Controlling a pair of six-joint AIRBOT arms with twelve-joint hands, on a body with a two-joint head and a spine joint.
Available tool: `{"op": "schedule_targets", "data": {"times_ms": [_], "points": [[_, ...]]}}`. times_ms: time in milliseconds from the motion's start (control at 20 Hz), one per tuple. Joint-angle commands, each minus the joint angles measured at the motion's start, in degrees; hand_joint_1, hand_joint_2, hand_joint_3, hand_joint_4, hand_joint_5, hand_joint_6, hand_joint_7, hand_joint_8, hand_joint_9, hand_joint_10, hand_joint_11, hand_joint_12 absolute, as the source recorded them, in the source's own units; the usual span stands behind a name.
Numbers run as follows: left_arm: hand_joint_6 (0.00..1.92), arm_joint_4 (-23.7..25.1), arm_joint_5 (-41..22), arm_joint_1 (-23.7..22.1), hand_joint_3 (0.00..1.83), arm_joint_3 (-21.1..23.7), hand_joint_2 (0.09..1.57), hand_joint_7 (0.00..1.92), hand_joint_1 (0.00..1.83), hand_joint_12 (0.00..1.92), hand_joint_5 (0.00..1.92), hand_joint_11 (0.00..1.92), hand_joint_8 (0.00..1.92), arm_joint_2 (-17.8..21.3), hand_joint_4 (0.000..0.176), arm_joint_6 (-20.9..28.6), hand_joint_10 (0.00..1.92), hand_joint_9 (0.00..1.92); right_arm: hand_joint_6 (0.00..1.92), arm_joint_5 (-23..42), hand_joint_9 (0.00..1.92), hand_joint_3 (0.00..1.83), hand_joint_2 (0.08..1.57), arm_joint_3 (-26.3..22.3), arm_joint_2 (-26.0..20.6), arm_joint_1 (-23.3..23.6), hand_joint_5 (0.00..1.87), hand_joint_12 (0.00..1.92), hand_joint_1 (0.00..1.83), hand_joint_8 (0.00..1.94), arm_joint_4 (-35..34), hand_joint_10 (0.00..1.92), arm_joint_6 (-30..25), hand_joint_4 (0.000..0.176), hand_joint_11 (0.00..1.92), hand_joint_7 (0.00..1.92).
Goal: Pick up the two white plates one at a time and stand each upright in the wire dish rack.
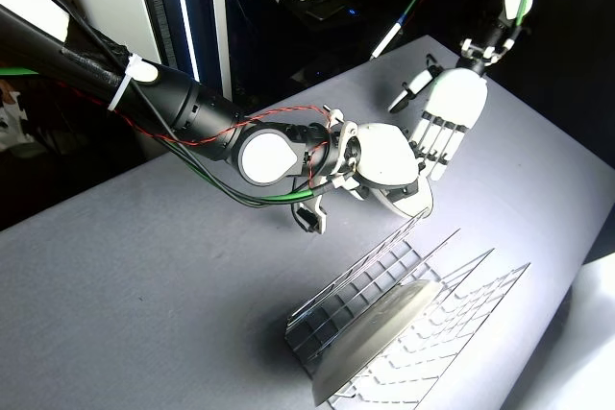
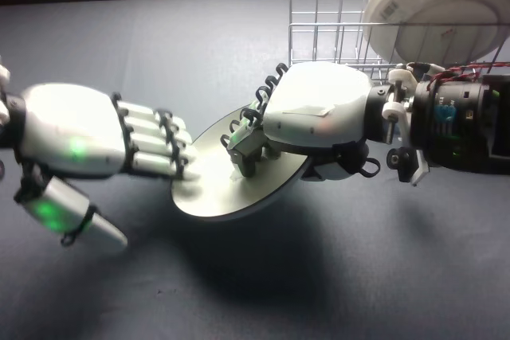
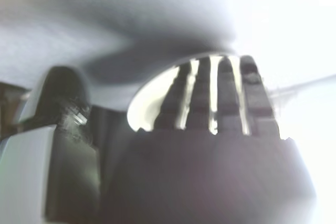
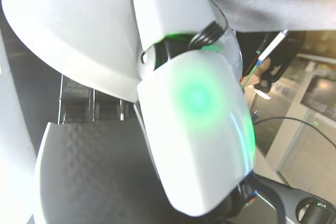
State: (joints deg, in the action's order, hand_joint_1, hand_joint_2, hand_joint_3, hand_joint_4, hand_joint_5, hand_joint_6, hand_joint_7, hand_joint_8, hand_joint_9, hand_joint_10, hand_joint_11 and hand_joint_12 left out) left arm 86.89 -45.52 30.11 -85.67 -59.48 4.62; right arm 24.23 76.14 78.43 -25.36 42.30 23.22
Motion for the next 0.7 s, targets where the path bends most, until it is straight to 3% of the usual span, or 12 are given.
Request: {"op": "schedule_targets", "data": {"times_ms": [0, 100, 200, 500, 550, 600, 650], "points": [[0.01, -3.32, -2.45, -1.20, 0.00, -0.35, 1.21, 0.01, 0.00, 0.00, 0.03, 0.00, 0.00, 0.96, 0.000, 0.25, 0.00, 0.00, 1.04, 1.39, 0.98, 0.00, 1.11, -0.33, -0.33, -0.23, 0.81, 1.51, 1.49, 0.88, -0.14, 1.06, 0.00, 0.000, 0.97, 0.92], [0.00, -3.32, -3.55, -2.53, 0.00, -0.69, 1.19, 0.00, 0.00, 0.00, 0.01, 0.00, 0.00, 2.38, 0.000, 0.28, 0.00, 0.00, 1.02, 2.67, 1.02, 0.00, 1.10, -0.86, -0.72, -0.19, 0.83, 1.46, 1.49, 0.89, -0.19, 1.00, -0.21, 0.000, 0.97, 0.94], [0.00, -3.32, -4.43, -3.32, 0.00, -1.84, 1.18, 0.00, 0.00, 0.00, 0.00, 0.00, 0.00, 3.58, 0.000, 2.16, 0.00, 0.00, 1.05, 3.96, 1.05, 0.00, 1.11, -1.97, -1.54, 0.07, 0.85, 1.20, 1.38, 0.96, -0.57, 1.10, -0.24, 0.000, 1.00, 0.94], [0.00, 1.49, -5.61, -8.53, 0.00, -1.35, 1.18, 0.01, 0.00, 0.00, 0.01, 0.00, 0.00, 7.39, 0.000, 9.33, 0.00, 0.00, 1.02, 5.02, 1.05, 0.00, 1.11, -7.91, -6.02, 2.57, 0.84, 1.16, 1.38, 0.98, -4.43, 1.10, -0.21, 0.000, 1.01, 0.96], [0.01, 1.76, -5.84, -9.12, 0.00, -0.80, 1.18, 0.01, 0.00, 0.00, 0.02, 0.00, 0.00, 8.47, 0.000, 10.33, 0.00, 0.01, 0.90, 5.01, 1.14, 0.00, 1.08, -8.95, -6.89, 3.20, 0.91, 1.17, 1.39, 0.85, -4.95, 1.00, -0.21, 0.000, 1.02, 1.05], [0.01, 2.16, -5.89, -9.55, 0.00, -0.54, 1.18, 0.01, 0.00, 0.00, 0.02, 0.00, 0.00, 9.02, 0.000, 11.01, 0.00, 0.00, 0.98, 5.01, 1.16, 0.00, 1.10, -9.61, -7.50, 3.60, 0.90, 1.18, 1.28, 0.89, -5.34, 0.77, -0.21, 0.000, 1.02, 1.11], [0.01, 3.66, -5.98, -10.76, 0.00, -0.28, 1.18, 0.02, 0.00, 0.00, 0.03, 0.00, 0.00, 9.79, 0.000, 13.18, 0.00, 0.01, 1.02, 5.01, 1.07, 0.00, 1.11, -10.87, -8.74, 4.28, 0.84, 1.20, 1.36, 0.93, -6.17, 1.03, -0.21, 0.000, 0.99, 1.01]]}}
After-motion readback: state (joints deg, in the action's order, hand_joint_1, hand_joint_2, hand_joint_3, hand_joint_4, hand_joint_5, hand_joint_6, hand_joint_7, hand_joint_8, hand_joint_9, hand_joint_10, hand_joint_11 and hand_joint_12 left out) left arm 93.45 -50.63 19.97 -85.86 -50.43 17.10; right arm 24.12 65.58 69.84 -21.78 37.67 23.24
